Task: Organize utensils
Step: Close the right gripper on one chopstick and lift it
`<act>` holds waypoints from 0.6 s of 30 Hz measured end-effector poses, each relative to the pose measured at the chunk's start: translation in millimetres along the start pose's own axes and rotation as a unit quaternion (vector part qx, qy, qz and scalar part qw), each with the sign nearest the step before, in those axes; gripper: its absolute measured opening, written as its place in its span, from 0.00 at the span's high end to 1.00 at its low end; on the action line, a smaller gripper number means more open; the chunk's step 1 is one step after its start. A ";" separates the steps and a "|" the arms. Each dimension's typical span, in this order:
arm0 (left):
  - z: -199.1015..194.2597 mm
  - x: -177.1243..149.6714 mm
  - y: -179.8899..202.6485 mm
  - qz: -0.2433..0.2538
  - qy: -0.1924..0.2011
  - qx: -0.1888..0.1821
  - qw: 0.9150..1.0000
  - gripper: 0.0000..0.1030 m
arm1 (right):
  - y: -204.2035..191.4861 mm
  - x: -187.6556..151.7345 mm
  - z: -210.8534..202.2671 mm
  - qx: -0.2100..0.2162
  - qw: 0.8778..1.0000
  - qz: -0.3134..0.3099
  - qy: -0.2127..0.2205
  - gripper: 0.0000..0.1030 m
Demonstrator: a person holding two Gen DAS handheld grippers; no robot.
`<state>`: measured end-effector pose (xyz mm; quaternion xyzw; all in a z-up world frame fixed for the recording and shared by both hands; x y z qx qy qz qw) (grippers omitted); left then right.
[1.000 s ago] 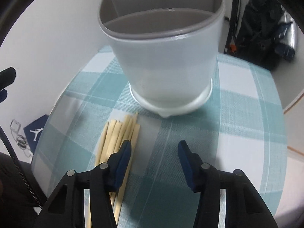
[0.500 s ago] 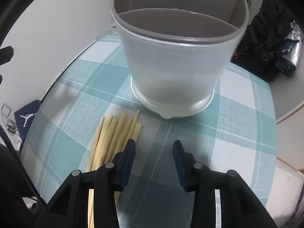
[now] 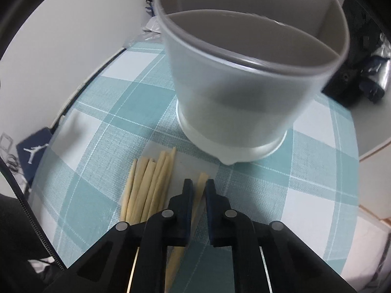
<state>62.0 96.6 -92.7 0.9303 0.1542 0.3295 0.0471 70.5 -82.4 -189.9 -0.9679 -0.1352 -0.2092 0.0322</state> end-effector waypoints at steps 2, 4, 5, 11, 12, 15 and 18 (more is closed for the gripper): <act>5.7 -5.8 4.5 0.008 -0.014 -0.015 1.000 0.01 | 4.2 -3.0 -1.4 0.017 1.000 0.008 0.000 0.94; 11.6 -12.7 12.1 0.022 -0.031 -0.026 0.999 0.01 | 10.4 -6.2 -5.4 0.030 0.999 0.019 0.009 0.94; 14.9 -16.8 17.1 0.031 -0.041 -0.031 0.998 0.01 | 13.1 -8.1 -7.7 0.036 0.999 0.025 0.012 0.94; 37.6 -46.4 53.5 0.091 -0.121 -0.061 0.987 0.01 | 41.1 -10.3 -36.9 0.103 0.988 0.097 0.060 0.94; 42.0 -51.3 57.6 0.100 -0.134 -0.063 0.984 0.01 | 46.7 -10.6 -41.7 0.113 0.985 0.110 0.070 0.95; 48.6 -64.8 65.7 0.126 -0.152 -0.046 0.979 0.02 | 54.2 -13.1 -44.3 0.151 0.974 0.148 0.086 0.95; 52.1 -72.6 70.5 0.143 -0.161 -0.038 0.976 0.02 | 76.7 -16.8 -54.1 0.188 0.958 0.194 0.101 0.95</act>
Point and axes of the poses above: each gripper's, at about its wrist camera, not at the fingertips, and z roughly the way its jaws point, y to its right, x to its top, the point moved 4 cm from there along z, roughly the way its jaws point
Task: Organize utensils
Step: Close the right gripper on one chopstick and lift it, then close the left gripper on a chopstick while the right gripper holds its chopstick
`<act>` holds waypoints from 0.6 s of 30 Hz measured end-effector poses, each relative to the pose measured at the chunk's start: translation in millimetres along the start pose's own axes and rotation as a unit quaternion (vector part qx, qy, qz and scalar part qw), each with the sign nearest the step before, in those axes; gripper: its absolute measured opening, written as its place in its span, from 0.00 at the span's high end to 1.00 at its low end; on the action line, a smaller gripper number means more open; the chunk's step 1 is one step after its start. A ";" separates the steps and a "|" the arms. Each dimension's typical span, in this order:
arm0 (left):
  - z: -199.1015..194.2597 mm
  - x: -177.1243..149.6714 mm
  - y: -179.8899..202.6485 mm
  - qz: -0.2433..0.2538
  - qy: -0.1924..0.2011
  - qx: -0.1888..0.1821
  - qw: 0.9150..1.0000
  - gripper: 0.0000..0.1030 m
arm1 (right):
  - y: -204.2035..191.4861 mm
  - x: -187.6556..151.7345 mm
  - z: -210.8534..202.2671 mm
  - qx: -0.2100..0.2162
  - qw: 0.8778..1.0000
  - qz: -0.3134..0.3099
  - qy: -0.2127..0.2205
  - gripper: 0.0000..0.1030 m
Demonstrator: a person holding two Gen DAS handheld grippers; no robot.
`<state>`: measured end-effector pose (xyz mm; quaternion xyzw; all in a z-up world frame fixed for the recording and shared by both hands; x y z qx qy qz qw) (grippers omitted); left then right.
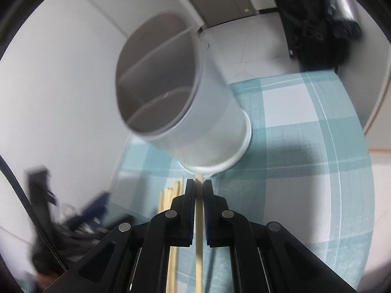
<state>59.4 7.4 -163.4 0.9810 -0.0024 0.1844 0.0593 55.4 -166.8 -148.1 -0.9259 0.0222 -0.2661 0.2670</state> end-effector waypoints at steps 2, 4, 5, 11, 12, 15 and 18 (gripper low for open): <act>3.7 -1.1 -1.1 0.004 -0.012 0.005 1.000 0.02 | 6.5 3.3 -11.8 0.008 1.000 0.013 0.013 0.95; 9.3 -4.3 -1.3 0.004 -0.025 0.016 1.000 0.02 | 13.8 10.3 -27.0 0.017 0.999 0.019 0.023 0.95; 11.4 -5.5 -1.2 0.003 -0.030 0.019 0.999 0.03 | 17.0 16.7 -28.8 0.020 0.999 0.021 0.023 0.95; 14.0 -5.5 -5.8 0.000 -0.041 0.047 0.998 0.03 | 26.2 18.3 -37.7 0.035 0.998 0.028 0.037 0.95; 15.0 -5.9 -4.9 -0.003 -0.045 0.046 0.998 0.03 | 26.9 18.5 -40.1 0.036 0.998 0.030 0.040 0.95; 9.1 -3.9 -4.9 -0.010 -0.038 0.033 0.999 0.09 | 28.0 19.3 -39.9 0.038 0.998 0.027 0.044 0.95; -1.9 -4.7 -4.2 -0.009 -0.024 0.027 0.999 0.09 | 22.8 19.1 -44.8 0.037 0.998 0.014 0.049 0.95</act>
Point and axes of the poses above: each gripper's, at about its wrist camera, not at the fingertips, and z roughly the way its jaws point, y to its right, x to its top, the point moved 4 cm from there along z, roughly the way its jaws point
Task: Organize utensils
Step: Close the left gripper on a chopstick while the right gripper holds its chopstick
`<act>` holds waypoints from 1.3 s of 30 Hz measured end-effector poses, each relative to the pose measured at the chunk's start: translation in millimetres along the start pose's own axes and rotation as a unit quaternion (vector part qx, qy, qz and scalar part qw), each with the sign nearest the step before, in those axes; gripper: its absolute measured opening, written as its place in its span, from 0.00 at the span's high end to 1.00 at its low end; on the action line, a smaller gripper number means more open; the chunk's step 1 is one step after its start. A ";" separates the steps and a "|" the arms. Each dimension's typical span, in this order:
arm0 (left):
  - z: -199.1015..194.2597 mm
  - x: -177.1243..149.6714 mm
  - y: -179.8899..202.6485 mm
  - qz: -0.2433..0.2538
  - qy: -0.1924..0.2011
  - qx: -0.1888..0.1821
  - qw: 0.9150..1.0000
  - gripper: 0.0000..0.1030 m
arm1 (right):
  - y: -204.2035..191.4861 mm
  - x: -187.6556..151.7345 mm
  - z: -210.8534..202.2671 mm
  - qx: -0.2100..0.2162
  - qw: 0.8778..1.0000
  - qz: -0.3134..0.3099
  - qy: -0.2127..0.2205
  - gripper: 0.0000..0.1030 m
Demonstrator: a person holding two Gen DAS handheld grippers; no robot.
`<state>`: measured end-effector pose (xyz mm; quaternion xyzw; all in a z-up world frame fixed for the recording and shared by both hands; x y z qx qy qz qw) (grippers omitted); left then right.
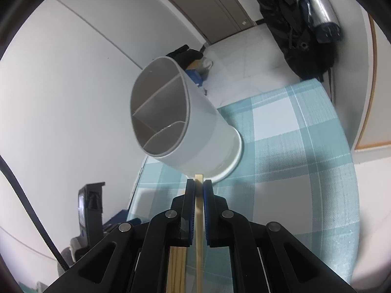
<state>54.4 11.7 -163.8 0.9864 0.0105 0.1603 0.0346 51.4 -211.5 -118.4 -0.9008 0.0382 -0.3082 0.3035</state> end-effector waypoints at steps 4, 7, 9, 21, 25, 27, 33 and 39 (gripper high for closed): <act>5.4 -8.0 5.0 0.015 -0.013 0.011 1.000 0.09 | -3.3 1.5 -2.7 0.004 1.000 -0.005 0.003 0.95; 13.8 -5.4 11.8 0.014 -0.019 0.013 1.000 0.09 | -3.3 2.5 -4.4 0.002 1.000 -0.009 0.008 0.95; 15.8 -2.0 11.9 0.014 -0.023 0.017 1.000 0.09 | -4.4 2.9 -6.1 0.000 1.000 -0.011 0.009 0.95; 21.5 16.8 13.3 0.005 0.000 0.034 0.999 0.47 | -13.7 -2.4 -3.3 -0.003 1.000 -0.030 0.006 0.94; 22.2 19.7 21.5 0.007 0.014 0.026 1.000 0.85 | -14.4 -3.1 -2.3 -0.005 0.999 -0.037 0.008 0.95; 23.3 21.0 22.7 0.008 0.017 0.024 1.000 0.96 | -13.5 -2.6 -1.8 -0.010 0.999 -0.040 0.010 0.95; 16.9 26.6 20.5 -0.012 0.034 0.004 0.999 0.98 | -24.4 0.0 -6.7 -0.016 0.997 -0.073 0.030 0.95; -20.5 25.8 12.8 -0.032 0.093 -0.033 0.995 0.98 | -43.0 -2.5 -18.5 -0.023 0.990 -0.125 0.068 0.95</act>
Point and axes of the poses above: each gripper's, at about its wrist camera, not at the fingertips, and z roughly the way its jaws point, y to its right, x to its top, the point moved 4 cm from there along z, roughly the way its jaws point
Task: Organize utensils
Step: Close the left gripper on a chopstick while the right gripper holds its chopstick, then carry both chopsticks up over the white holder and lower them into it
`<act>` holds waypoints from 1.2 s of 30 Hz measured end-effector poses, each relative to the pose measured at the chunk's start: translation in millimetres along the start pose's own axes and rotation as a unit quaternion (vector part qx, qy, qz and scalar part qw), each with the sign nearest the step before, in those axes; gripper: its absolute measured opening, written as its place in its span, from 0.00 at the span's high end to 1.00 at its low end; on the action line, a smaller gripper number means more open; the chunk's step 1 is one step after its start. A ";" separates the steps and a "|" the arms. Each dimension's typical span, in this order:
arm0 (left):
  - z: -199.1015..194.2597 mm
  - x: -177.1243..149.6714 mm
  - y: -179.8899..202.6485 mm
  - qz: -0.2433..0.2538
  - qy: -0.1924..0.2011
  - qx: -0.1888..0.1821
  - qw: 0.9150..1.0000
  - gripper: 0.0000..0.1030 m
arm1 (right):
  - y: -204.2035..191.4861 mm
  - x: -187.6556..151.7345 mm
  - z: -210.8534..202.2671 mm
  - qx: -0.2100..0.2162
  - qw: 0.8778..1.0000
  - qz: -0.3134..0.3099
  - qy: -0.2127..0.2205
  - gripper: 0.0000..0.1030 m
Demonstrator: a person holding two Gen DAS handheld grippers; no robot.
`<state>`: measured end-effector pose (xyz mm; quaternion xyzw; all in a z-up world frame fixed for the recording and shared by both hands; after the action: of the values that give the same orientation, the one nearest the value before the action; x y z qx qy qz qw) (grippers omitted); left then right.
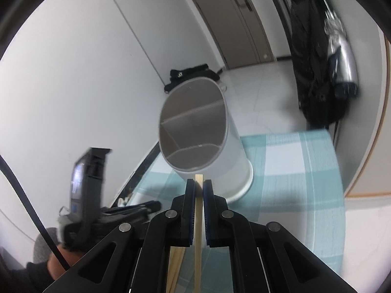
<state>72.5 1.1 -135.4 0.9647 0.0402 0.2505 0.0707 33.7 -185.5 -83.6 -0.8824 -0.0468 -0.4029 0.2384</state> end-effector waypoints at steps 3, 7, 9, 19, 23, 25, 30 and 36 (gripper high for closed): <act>-28.6 5.8 0.2 -0.007 0.053 -0.021 0.998 0.99 | -2.9 -1.3 -4.0 -0.006 1.000 -0.007 0.009 0.95; -81.6 12.0 15.9 0.018 0.146 -0.059 0.987 0.99 | -9.8 -2.5 -14.7 -0.012 0.999 -0.022 0.029 0.95; -92.6 13.9 27.1 0.038 0.174 -0.068 0.982 0.99 | -14.1 -2.2 -19.5 -0.015 0.999 -0.031 0.038 0.95; -111.5 7.9 36.9 0.094 0.180 -0.067 0.977 1.00 | -26.3 -0.1 -34.3 -0.020 0.995 -0.055 0.076 0.95; -127.2 3.6 40.0 0.109 0.179 -0.066 0.976 1.00 | -34.0 5.0 -42.2 -0.014 0.994 -0.061 0.091 0.95; -132.3 5.0 40.8 0.116 0.180 -0.063 0.975 1.00 | -37.3 7.9 -45.7 -0.009 0.993 -0.062 0.098 0.95; -144.5 9.4 44.5 0.127 0.184 -0.074 0.972 1.00 | -43.1 14.1 -50.1 0.002 0.992 -0.061 0.109 0.95; -161.3 24.9 57.1 0.136 0.188 -0.102 0.967 1.00 | -47.9 30.1 -64.2 0.017 0.990 -0.059 0.126 0.95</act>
<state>17.8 -33.7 25.0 0.8843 -0.1049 0.4374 0.1248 -3.5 -176.0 -7.1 -0.8159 -0.0752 -0.5238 0.2330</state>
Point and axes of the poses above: each gripper's, at about its wrist camera, not at the fingertips, and z roughly the way its jaws point, y to its right, x to its top, the point moved 4 cm from there along z, roughly the way its jaws point
